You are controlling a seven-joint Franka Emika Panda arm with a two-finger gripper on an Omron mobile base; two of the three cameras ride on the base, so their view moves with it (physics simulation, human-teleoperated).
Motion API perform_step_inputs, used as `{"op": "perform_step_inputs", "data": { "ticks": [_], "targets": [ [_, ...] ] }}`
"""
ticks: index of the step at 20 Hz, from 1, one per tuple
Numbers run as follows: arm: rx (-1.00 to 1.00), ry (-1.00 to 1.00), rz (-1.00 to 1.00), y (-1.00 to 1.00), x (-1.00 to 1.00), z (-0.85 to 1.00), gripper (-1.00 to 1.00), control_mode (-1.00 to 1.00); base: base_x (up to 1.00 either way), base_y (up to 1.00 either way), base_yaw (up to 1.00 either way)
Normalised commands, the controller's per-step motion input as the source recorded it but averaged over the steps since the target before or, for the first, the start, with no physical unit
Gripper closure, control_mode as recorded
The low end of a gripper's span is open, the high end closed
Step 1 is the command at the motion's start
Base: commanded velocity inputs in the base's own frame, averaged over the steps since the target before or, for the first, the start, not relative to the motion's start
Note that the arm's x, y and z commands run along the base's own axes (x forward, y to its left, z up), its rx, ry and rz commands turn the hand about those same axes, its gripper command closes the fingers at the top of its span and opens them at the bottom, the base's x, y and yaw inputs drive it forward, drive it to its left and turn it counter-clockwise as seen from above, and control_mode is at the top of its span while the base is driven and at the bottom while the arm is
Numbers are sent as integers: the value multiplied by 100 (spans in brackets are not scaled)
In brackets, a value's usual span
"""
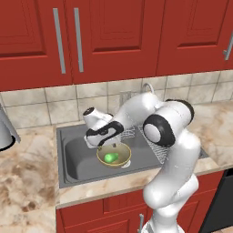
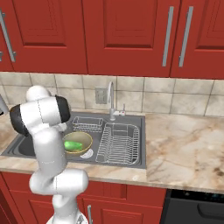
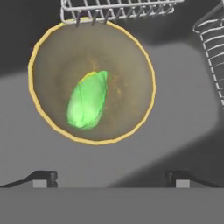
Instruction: Pick the corn from the cabinet and place it in the bowl. Then pick the bowl and place it in the sink. Then turn on the sink facuet.
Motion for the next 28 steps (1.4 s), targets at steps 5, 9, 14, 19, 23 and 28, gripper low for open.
{"op": "perform_step_inputs", "data": {
  "ticks": [5, 9, 14, 19, 23, 28],
  "targets": [
    [4, -18, -5, -60, -69, 80, -100, -100, 0, 0, 0],
    [10, -10, -5, -45, -64, 100, -100, -100, 0, 0, 0],
    [18, 0, -5, -52, -71, 93, -100, -100, 0, 0, 0],
    [22, 0, -10, -69, -56, 65, -100, -100, 0, 0, 0],
    [19, 0, -14, -74, -18, 25, -100, -100, 0, 0, 0],
    [3, -1, -1, -6, 0, -7, -100, -100, 0, 0, 0]
  ]
}}
